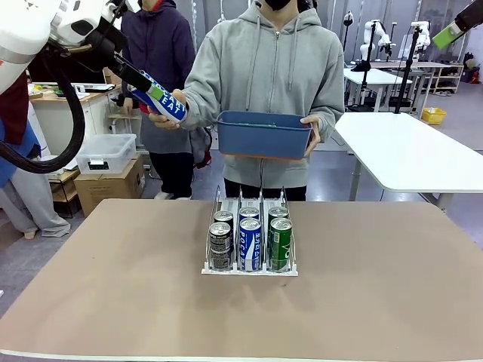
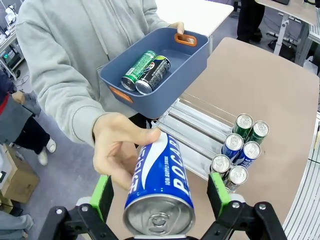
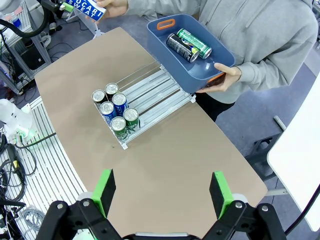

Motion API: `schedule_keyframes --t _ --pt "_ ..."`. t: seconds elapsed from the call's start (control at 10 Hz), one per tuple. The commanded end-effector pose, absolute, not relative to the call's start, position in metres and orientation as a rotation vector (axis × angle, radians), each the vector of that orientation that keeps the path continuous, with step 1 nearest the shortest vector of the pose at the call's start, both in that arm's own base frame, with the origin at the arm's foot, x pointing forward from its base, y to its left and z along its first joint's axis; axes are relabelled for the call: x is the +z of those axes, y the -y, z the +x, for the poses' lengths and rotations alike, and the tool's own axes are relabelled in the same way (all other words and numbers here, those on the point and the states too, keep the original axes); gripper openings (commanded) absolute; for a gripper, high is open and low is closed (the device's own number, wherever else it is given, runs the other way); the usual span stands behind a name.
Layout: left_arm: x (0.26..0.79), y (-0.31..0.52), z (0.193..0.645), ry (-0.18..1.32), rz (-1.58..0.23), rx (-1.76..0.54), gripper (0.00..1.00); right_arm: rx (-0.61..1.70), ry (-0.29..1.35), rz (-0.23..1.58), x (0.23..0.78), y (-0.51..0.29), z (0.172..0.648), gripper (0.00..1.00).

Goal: Fill the beverage cans into the dispenser.
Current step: Pick up the Ionic drink handed by the human.

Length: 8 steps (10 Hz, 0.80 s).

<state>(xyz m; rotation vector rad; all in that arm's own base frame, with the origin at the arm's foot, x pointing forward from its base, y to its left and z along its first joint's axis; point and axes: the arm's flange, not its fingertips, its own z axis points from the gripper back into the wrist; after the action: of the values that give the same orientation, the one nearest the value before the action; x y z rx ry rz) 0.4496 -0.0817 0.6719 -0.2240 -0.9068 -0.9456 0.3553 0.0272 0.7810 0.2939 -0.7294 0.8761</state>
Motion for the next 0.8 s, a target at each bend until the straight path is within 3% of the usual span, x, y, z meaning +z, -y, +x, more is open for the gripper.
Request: schedule_keyframes --t 0.0,0.1,0.2,0.3,0.4,0.5,0.7 --pt "0.6718 0.0815 0.4498 0.907 -0.224 -0.945 1.00 0.877 0.728 0.295 0.7800 -0.0274 0.3538 1.00" --pt "0.6715 0.0785 0.4451 0.913 -0.182 -0.945 0.41 0.877 0.728 0.295 0.7800 -0.0274 0.3538 1.00" --pt "0.6713 0.0781 0.4420 0.913 -0.171 -0.928 0.41 0.877 0.728 0.295 0.7800 -0.0274 0.3538 1.00" --pt "0.6714 0.0767 0.4421 0.914 -0.169 -0.919 0.00 0.877 0.728 0.295 0.7800 -0.0274 0.3538 1.00" --pt "0.6708 0.0742 0.4446 0.908 -0.160 -0.917 0.36 0.877 0.728 0.295 0.7800 -0.0274 0.3538 1.00" --pt "0.6697 0.0736 0.4445 0.909 -0.162 -0.907 0.00 0.877 0.728 0.295 0.7800 -0.0274 0.3538 1.00" --pt "0.6684 0.0731 0.4440 0.894 -0.151 -0.909 0.00 0.877 0.728 0.295 0.7800 -0.0274 0.3538 1.00"
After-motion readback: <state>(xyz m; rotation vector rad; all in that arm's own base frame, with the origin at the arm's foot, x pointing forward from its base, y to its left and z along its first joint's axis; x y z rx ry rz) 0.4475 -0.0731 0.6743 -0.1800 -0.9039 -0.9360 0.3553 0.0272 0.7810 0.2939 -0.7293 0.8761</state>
